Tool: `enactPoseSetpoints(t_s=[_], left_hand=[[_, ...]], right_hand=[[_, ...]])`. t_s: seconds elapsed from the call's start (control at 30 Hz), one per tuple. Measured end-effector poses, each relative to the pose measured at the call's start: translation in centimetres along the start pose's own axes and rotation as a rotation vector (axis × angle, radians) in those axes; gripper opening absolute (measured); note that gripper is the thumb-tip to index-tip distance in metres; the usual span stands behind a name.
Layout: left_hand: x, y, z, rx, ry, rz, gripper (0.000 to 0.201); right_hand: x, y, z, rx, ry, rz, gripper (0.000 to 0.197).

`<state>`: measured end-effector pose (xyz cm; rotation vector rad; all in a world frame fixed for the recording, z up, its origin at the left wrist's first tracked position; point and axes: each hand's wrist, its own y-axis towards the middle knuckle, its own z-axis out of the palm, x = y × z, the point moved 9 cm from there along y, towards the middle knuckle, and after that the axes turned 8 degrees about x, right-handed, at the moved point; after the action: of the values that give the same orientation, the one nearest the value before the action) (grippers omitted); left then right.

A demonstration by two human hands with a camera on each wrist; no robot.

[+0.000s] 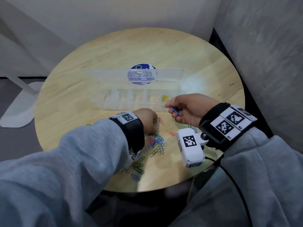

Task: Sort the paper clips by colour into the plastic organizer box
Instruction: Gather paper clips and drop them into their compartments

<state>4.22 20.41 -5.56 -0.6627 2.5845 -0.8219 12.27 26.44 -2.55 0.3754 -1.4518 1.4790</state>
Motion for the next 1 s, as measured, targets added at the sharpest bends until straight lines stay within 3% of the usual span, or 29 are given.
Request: enactPoseSetpoints(t_s=[0.2, 0.33, 0.4, 0.5, 0.63, 0.77, 0.87, 1.0], left_hand=[[2.0, -1.5, -0.8, -0.048, -0.375, 0.066, 0.026], [3.9, -2.5, -1.0, 0.016, -0.812, 0.077, 0.027], [4.4, -2.9, -0.8, 0.030, -0.890, 0.036, 0.033], [4.0, -3.7, 0.2, 0.078, -0.782, -0.018, 0.035], [2.6, -4.4, 2.1, 0.069, -0.272, -0.047, 0.012], [1.3, -4.7, 3.5, 0.019, -0.032, -0.074, 0.023], [0.6, -4.4, 3.6, 0.026, 0.004, -0.054, 0.031], [1.1, -4.2, 3.6, 0.070, -0.077, -0.042, 0.021]], right_hand=[[-0.7, 0.0, -1.1, -0.112, -0.536, 0.149, 0.007], [-0.6, -0.4, -0.4, -0.115, -0.984, 0.219, 0.013], [-0.4, -0.6, 0.6, -0.112, -1.134, 0.213, 0.014], [-1.0, -0.2, 1.8, -0.093, -1.262, 0.200, 0.008], [-3.0, 1.1, 2.9, -0.034, -1.450, 0.280, 0.004], [-3.4, 1.9, 3.8, -0.044, -1.532, 0.257, 0.014], [-4.2, 3.0, 3.9, -0.038, -1.527, 0.263, 0.016], [-4.7, 3.8, 4.1, -0.009, -1.534, 0.307, 0.012]])
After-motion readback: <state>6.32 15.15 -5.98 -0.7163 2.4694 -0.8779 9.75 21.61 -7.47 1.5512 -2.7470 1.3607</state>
